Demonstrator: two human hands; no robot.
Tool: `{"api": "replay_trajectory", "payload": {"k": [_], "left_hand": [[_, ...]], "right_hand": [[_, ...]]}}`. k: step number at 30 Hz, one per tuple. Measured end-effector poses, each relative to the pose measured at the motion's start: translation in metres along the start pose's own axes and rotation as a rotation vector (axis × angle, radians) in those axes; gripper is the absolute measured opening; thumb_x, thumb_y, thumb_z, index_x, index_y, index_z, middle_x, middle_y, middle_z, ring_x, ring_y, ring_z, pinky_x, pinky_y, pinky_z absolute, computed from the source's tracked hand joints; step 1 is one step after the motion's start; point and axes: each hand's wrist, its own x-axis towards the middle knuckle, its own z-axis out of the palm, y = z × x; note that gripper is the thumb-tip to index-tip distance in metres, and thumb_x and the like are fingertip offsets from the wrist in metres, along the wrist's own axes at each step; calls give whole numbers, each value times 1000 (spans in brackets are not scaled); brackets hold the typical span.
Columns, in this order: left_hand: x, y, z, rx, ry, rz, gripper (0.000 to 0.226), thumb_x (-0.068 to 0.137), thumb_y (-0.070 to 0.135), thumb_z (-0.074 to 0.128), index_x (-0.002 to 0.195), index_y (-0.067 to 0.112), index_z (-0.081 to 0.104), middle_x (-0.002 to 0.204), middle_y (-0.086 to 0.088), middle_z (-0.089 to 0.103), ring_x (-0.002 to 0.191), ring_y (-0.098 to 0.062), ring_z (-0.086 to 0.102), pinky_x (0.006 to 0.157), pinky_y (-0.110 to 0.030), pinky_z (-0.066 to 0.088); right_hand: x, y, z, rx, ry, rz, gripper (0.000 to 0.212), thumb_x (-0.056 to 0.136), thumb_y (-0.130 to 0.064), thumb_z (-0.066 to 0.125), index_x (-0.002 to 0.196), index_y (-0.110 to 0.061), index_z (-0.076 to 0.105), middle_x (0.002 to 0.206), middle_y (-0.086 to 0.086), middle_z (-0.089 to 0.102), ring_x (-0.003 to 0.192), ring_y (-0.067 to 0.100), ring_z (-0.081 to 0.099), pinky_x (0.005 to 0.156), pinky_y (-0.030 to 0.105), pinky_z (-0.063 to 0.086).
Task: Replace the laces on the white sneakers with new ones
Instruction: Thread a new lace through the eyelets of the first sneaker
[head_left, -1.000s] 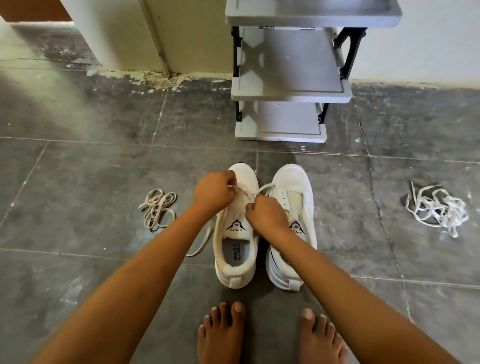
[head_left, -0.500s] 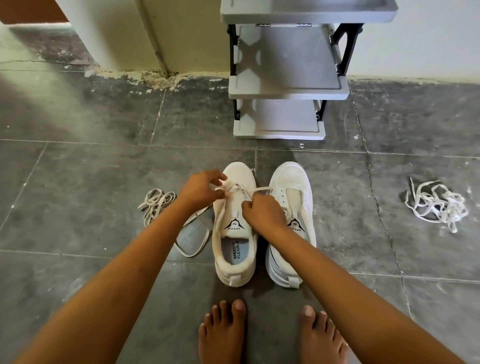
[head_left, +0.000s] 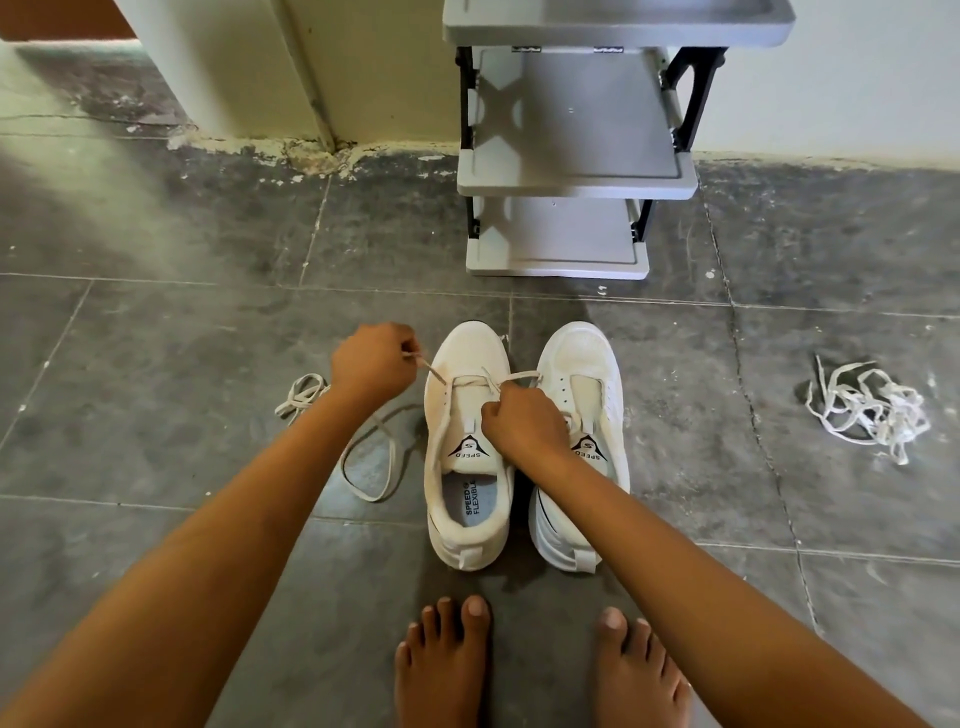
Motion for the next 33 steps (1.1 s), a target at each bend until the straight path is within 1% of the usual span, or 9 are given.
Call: {"api": "replay_trajectory", "payload": {"k": [4,8,11,14,19,23,26,29,33], "left_hand": [[-5,4,1,72,-88,7,27,85,35,64,107,19,63,106,-3,66,96,-23,61,79,-34,51],[-15,13,10,-31,-212,-43,42,81,51,65,88,9,66,88,-5,70,83,-21,64,73,-35,50],[-21,21,13,-37,-274,-28,27,79,38,69,79,11,65,85,-6,69,84,-22,65,78,-37,53],[-21,25,10,-21,-249,-14,13,79,23,65,77,10,66,78,-6,65,76,-22,62,70,-32,52],[-22,26,15,24,-217,-22,12,81,20,61,79,9,66,78,-7,61,73,-24,59,61,-28,42],[-29,27,22,42,-149,-48,15,83,20,57,76,8,63,72,-7,59,75,-28,62,58,-26,41],[-31,25,15,7,-163,-66,40,88,38,59,59,13,47,58,-1,47,61,-21,52,54,-26,36],[-31,27,-11,-268,-204,-122,47,89,48,55,63,10,58,60,-2,53,56,-15,47,52,-25,34],[-33,43,-68,-796,-226,-244,30,94,25,48,72,9,60,62,-1,47,48,-11,34,43,-20,27]], "right_hand": [[-1,0,-1,22,-1,1,32,93,-23,40,107,2,54,106,19,62,97,35,57,67,33,38],[4,0,-5,124,-37,60,35,96,-30,38,105,-1,55,109,19,60,102,36,55,80,38,44],[21,-1,-12,238,-27,126,30,98,-33,41,85,-7,51,105,19,62,102,36,56,83,36,44],[33,-2,-14,285,4,189,30,95,-28,49,69,-14,50,96,13,62,103,34,58,84,35,45],[40,-5,-13,332,126,221,25,92,-14,47,108,-4,63,114,13,63,105,31,58,86,37,49],[38,-2,-16,333,144,206,22,92,-13,47,104,-3,64,113,11,65,102,31,60,87,40,50],[36,1,-35,281,167,159,20,91,-12,49,93,-2,66,97,13,68,90,30,63,72,32,49],[30,-7,-62,600,109,120,17,93,-10,52,85,-3,64,79,11,67,65,17,61,58,23,49],[12,-34,-107,1031,67,75,13,96,-5,50,102,3,57,72,9,60,57,13,54,49,13,48]]}}
